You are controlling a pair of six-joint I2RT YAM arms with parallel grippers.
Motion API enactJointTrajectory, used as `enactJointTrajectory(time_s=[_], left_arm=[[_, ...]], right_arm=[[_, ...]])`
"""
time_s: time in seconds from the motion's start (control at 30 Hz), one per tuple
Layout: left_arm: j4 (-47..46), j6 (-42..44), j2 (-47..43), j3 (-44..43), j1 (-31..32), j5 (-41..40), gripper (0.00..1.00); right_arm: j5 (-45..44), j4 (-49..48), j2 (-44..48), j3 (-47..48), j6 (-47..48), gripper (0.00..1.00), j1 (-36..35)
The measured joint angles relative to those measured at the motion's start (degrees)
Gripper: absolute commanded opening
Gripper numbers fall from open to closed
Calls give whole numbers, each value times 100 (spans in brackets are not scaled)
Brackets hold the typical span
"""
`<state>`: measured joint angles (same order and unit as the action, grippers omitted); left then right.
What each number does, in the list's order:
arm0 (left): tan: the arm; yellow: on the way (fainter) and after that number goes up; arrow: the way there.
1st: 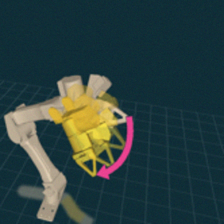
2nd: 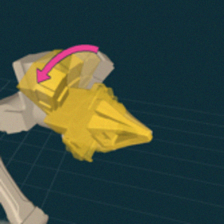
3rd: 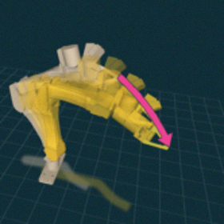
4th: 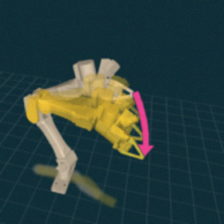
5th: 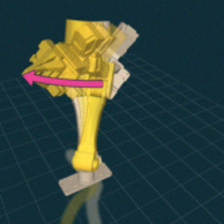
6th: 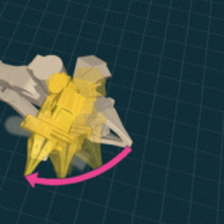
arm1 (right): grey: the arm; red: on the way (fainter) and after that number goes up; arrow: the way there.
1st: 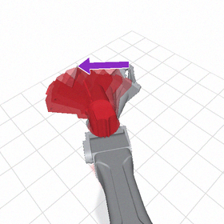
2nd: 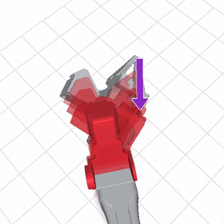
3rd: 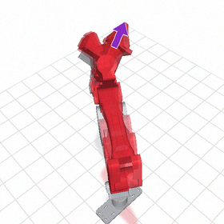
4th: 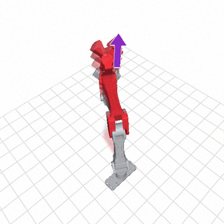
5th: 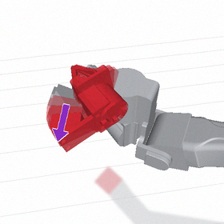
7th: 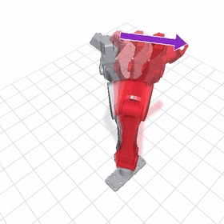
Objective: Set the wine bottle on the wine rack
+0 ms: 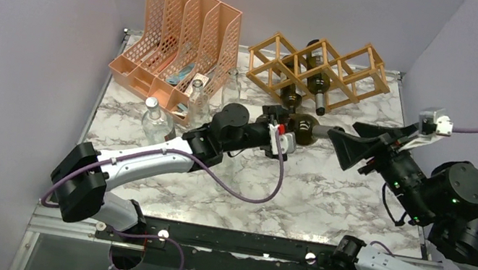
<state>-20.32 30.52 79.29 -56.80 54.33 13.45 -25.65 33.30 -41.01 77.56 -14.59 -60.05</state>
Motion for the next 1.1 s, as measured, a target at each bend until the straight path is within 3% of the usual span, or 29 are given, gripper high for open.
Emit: enactJointTrajectory(time_s=[0.27, 0.63, 1.1], left_arm=[[1222, 2754, -13, -890, 7, -4, 0], [1394, 5333, 350, -1416, -87, -258, 0], [1283, 6756, 382, -1276, -323, -168, 0]], right_arm=[[7, 343, 92, 404, -2, 75, 0], [24, 1547, -501, 1040, -4, 75, 0], [66, 3246, -1187, 662, -844, 70, 0]])
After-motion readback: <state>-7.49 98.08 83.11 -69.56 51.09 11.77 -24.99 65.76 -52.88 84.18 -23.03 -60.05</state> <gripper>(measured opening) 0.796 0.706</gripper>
